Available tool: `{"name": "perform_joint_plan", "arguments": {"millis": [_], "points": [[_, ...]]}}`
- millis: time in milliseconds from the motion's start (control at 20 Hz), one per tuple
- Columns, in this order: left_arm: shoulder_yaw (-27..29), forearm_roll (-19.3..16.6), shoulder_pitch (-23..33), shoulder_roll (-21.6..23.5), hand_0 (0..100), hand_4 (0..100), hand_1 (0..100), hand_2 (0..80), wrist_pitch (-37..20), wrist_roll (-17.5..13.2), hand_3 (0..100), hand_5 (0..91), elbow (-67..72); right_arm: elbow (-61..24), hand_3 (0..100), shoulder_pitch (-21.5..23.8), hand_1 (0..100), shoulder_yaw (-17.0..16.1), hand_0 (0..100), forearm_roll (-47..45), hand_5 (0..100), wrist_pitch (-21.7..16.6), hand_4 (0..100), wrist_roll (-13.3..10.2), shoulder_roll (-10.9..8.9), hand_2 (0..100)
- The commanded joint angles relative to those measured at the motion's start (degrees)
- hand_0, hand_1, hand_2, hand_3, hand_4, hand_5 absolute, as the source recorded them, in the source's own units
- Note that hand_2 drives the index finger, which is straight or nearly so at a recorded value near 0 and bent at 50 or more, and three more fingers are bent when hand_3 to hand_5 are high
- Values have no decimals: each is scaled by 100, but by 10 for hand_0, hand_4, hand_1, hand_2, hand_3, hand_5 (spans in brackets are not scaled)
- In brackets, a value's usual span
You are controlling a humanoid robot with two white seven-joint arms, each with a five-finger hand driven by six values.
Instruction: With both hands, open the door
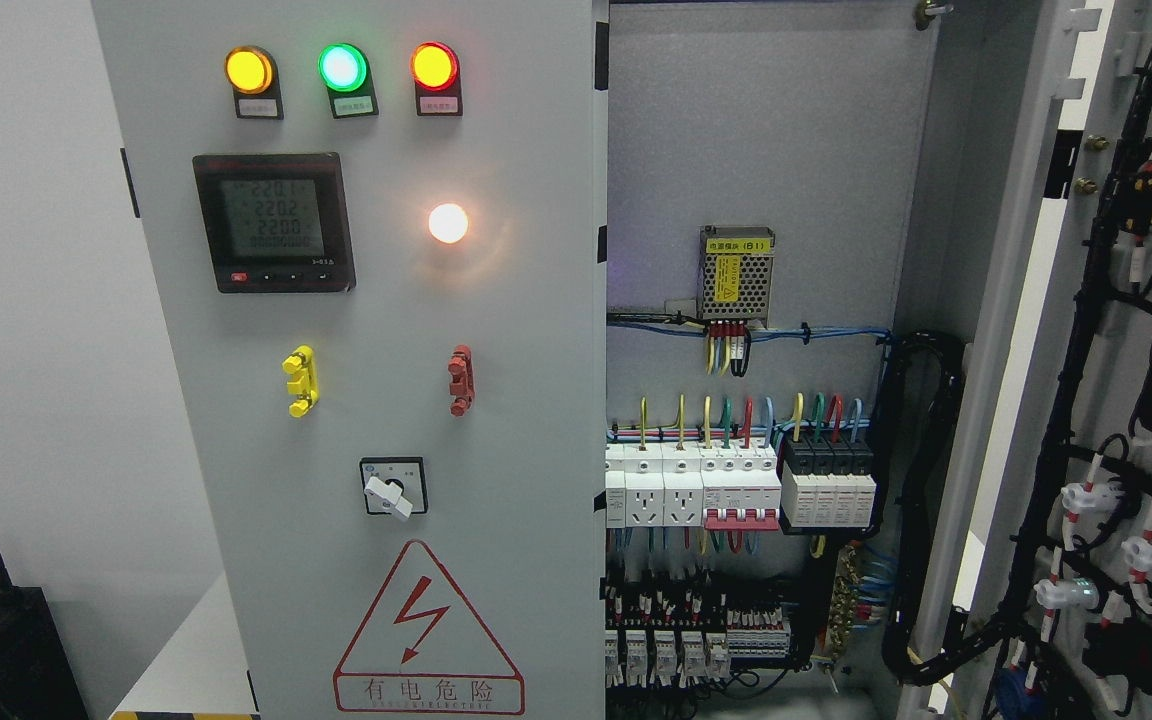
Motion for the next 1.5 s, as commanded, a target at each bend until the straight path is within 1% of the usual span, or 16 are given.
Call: {"name": "perform_joint_plan", "arguments": {"millis": [0,100,301,401,501,651,801,851,952,1052,1202,1252,1352,1402,1452], "points": [[-19,-850,740,742,0,33,0,0,-22,-157,0,0,1116,0,0,0,0,0,0,0,0,-3,0,-8,0,0],[-36,-1114,995,698,0,33,0,0,-40,-157,0,0,1362,0,0,0,0,0,0,0,0,-3,0,1,0,0],[-28,-1580,1785,637,0,33,0,0,-101,-148,0,0,1757,0,0,0,0,0,0,0,0,-3,0,1,0,0],[-28,-1782,2259,567,0,33,0,0,-294,-148,0,0,2021,0,0,0,0,0,0,0,0,-3,0,1,0,0],[7,-1958,2769,365,0,33,0,0,-636,-148,0,0,2372,0,0,0,0,0,0,0,0,-3,0,1,0,0],[43,-1968,3507,101,0,33,0,0,-1391,-131,0,0,2996,0,0,0,0,0,0,0,0,-3,0,1,0,0],[43,-1977,4228,-250,0,33,0,0,-1736,-113,0,0,3733,0,0,0,0,0,0,0,0,-3,0,1,0,0],[51,-1977,4431,-469,0,33,0,0,-1780,-113,0,0,4093,0,0,0,0,0,0,0,0,-3,0,1,0,0],[78,-1977,4660,-995,0,33,0,0,-1999,-113,0,0,4892,0,0,0,0,0,0,0,0,5,0,1,0,0],[191,-1985,4845,-1715,0,33,0,0,-2271,-122,0,0,5875,0,0,0,0,0,0,0,0,-3,0,1,0,0],[490,-2047,4942,-2858,0,34,0,0,-2500,-148,0,0,7300,0,0,0,0,0,0,0,0,-3,0,1,0,0],[613,-2108,5003,-3131,0,34,0,0,-2536,-148,0,0,7583,0,0,0,0,0,0,0,0,-3,0,1,0,0],[1007,-2205,5205,-3519,0,34,0,0,-2554,-139,0,0,7866,0,0,0,0,0,0,0,0,-3,0,1,0,0],[1166,-2344,5310,-3651,0,34,0,0,-2554,-131,0,0,7902,0,0,0,0,0,0,0,0,-3,0,1,0,0],[1324,-2563,5364,-3818,0,33,0,0,-2554,-113,0,0,7902,0,0,0,0,0,0,0,0,-3,0,1,0,0]]}}
